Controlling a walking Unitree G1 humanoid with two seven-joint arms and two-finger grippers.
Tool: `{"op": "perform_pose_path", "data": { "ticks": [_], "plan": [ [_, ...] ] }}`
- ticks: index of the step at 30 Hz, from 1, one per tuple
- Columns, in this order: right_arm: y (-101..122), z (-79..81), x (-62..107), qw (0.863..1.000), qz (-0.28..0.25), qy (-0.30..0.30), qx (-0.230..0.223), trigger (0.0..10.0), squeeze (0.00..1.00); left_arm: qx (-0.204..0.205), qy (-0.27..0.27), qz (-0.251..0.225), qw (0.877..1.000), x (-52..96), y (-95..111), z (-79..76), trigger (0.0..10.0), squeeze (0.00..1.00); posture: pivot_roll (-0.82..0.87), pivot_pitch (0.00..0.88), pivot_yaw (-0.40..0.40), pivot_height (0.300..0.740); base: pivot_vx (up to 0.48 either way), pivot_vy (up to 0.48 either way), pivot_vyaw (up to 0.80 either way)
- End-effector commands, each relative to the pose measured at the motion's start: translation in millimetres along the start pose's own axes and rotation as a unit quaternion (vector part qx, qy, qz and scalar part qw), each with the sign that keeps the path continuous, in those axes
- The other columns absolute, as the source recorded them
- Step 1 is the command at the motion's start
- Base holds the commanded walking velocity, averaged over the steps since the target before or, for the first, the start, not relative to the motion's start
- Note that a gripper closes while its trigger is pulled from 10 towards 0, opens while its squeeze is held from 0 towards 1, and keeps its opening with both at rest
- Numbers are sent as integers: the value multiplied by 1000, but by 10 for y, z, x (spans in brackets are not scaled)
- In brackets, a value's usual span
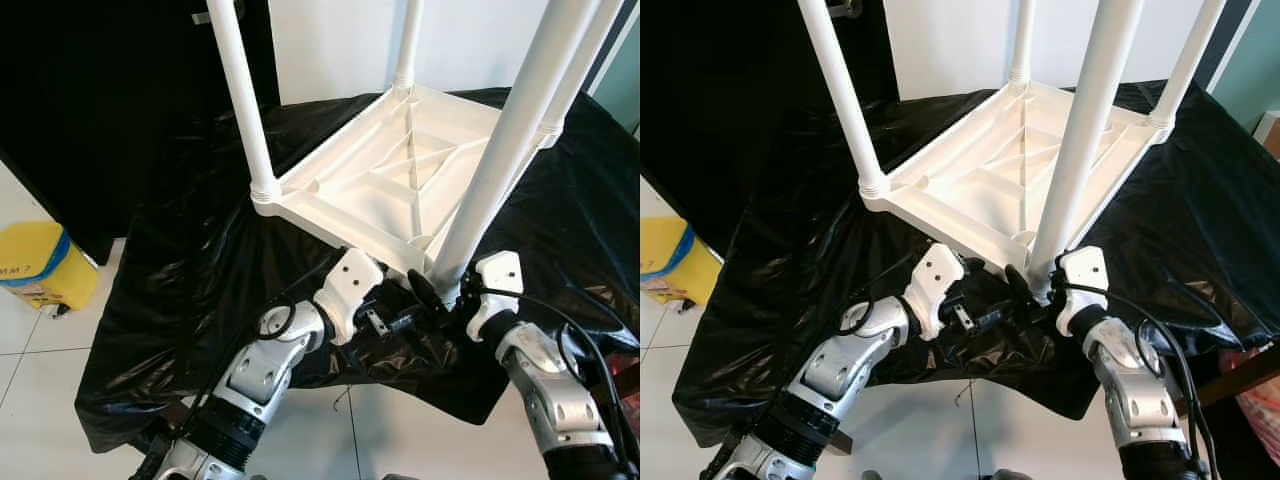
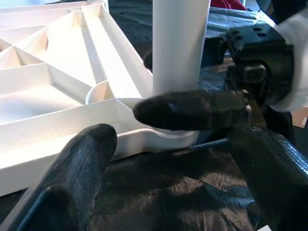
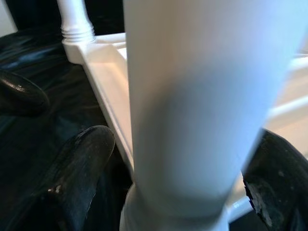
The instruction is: Building children table
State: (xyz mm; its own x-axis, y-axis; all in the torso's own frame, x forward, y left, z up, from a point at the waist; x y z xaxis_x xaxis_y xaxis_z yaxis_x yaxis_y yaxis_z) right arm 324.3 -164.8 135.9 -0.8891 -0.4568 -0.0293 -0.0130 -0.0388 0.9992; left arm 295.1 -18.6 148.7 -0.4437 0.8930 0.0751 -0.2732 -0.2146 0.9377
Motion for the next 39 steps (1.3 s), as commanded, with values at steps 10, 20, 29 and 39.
{"op": "perform_pose_path", "data": {
  "ticks": [10,20,29,39],
  "plan": [
    [-129,51,-135,998,30,44,17,0,0,-5,-30,0,1000,-20,1,-46,10000,0,-192,68,11,740,0,0,0],
    [-199,44,-125,998,40,48,2,10000,0,-4,-28,0,1000,-22,3,-48,10000,0,-196,69,5,740,0,0,0],
    [-236,-19,-104,999,31,-12,-22,10000,0,-3,-27,-1,1000,-22,1,-48,10000,0,-194,61,-1,740,0,0,0],
    [-311,-51,-78,991,26,-121,-51,10000,0,-3,-24,1,1000,-20,-6,-26,10000,0,-188,59,-4,740,0,0,0]
  ]
}}
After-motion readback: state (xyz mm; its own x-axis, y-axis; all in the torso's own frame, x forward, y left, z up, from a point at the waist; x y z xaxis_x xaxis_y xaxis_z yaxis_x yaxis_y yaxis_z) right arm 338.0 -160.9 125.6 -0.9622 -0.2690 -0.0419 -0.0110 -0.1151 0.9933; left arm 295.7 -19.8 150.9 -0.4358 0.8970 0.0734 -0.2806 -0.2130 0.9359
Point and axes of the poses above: a point about 5 cm out from each wrist's last joint towards the gripper, its own x axis pointing back from the gripper into the wrist, its own y axis along the axis of the wrist's last joint, z = x × y, the point moved 4 cm from there along -x, pointing out of the wrist towards the gripper, and after that the axes turned 11 degrees about -x, right-handed, at the moved point
